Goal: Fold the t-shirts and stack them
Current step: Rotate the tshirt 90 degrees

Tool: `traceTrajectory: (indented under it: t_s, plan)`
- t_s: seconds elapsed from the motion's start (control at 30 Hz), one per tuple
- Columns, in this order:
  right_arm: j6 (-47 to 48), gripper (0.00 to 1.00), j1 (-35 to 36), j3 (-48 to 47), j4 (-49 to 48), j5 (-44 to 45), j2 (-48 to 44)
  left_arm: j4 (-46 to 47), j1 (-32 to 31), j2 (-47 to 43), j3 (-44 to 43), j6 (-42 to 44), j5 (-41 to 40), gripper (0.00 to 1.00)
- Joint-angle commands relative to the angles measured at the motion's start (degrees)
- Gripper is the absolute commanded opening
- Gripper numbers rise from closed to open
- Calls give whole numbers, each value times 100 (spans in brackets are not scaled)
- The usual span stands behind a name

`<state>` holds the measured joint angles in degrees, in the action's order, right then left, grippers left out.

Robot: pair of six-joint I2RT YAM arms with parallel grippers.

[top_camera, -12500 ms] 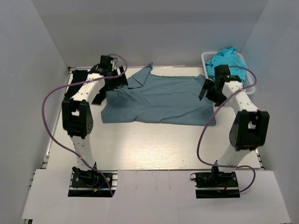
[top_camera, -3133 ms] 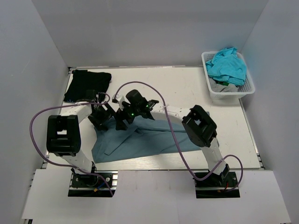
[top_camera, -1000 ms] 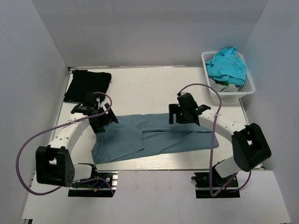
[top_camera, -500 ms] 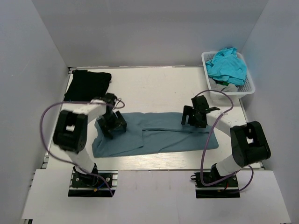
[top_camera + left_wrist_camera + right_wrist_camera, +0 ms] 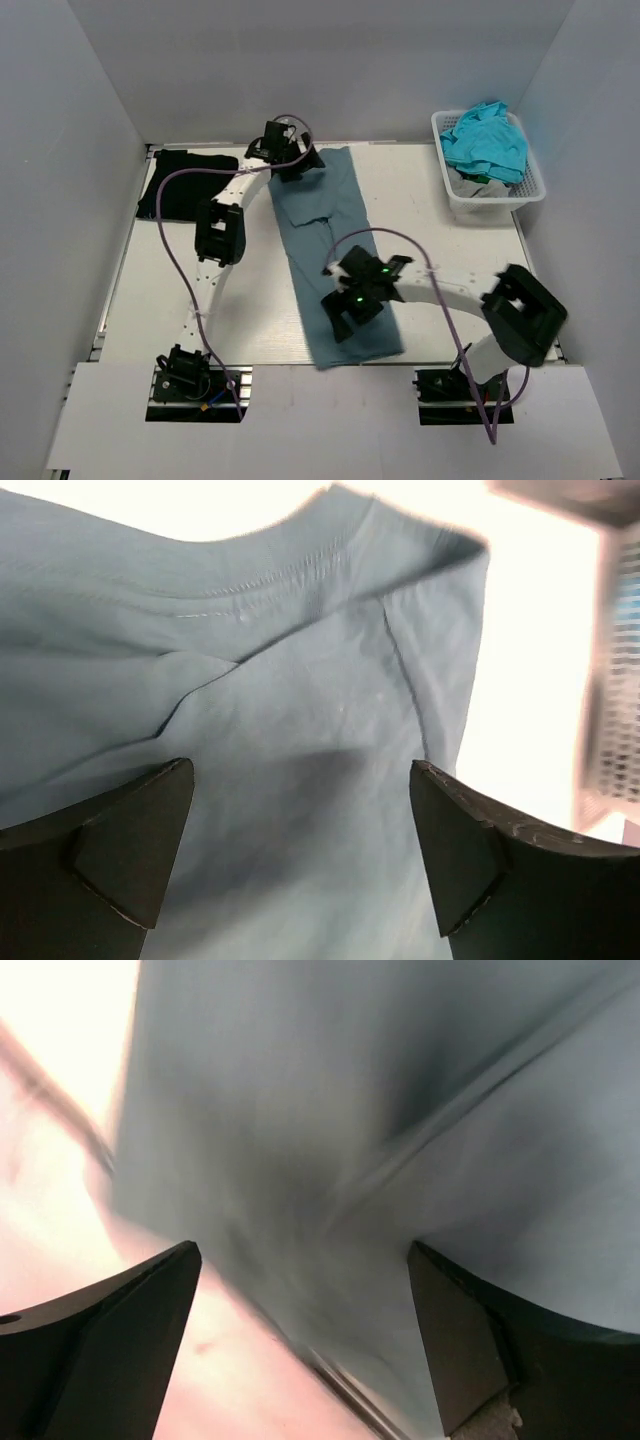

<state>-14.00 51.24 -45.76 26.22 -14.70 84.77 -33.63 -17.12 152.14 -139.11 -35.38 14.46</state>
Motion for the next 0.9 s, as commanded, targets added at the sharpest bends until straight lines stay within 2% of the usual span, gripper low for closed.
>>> traceTrajectory:
  t_s: [0.0, 0.03, 0.1, 0.13, 0.2, 0.23, 0.37, 0.5, 0.63, 0.7, 0.87]
  plan:
    - [1072, 89, 614, -948, 472, -710, 846, 2417, -220, 440, 189, 164, 708, 99]
    - [1318, 90, 693, -1083, 533, -797, 1005, 2735, -273, 440, 304, 93, 603, 99]
    - [1365, 90, 773, -1426, 420, -1138, 1392, 3011, -274, 806, -18, 31, 375, 99]
    - [1521, 81, 825, -1584, 228, -1401, 1463, 3011, -343, 957, -420, 31, 374, 99]
    - [1479, 81, 738, -1673, 191, -1492, 1507, 3072, -344, 1064, -469, -56, 77, 99]
    - [1496, 83, 764, -1691, 226, -1362, 1498, 3073, -344, 1064, -242, -118, -265, 99]
    - [1444, 90, 791, -1717, 270, -1290, 1499, 2958, -344, 1116, -152, -189, -662, 99]
    - [1296, 90, 791, -1744, 305, -1132, 1429, 2651, -344, 933, -152, -312, -1172, 99]
    - [1076, 90, 764, -1647, 235, -842, 981, 2238, -344, 469, 23, -312, -1700, 99]
    - [831, 90, 764, -1586, 147, -465, 691, 2238, -265, 204, 286, -198, -1631, 99]
    - [179, 90, 755, -1384, -99, 572, -249, 2230, -116, -675, 288, 399, -998, 99]
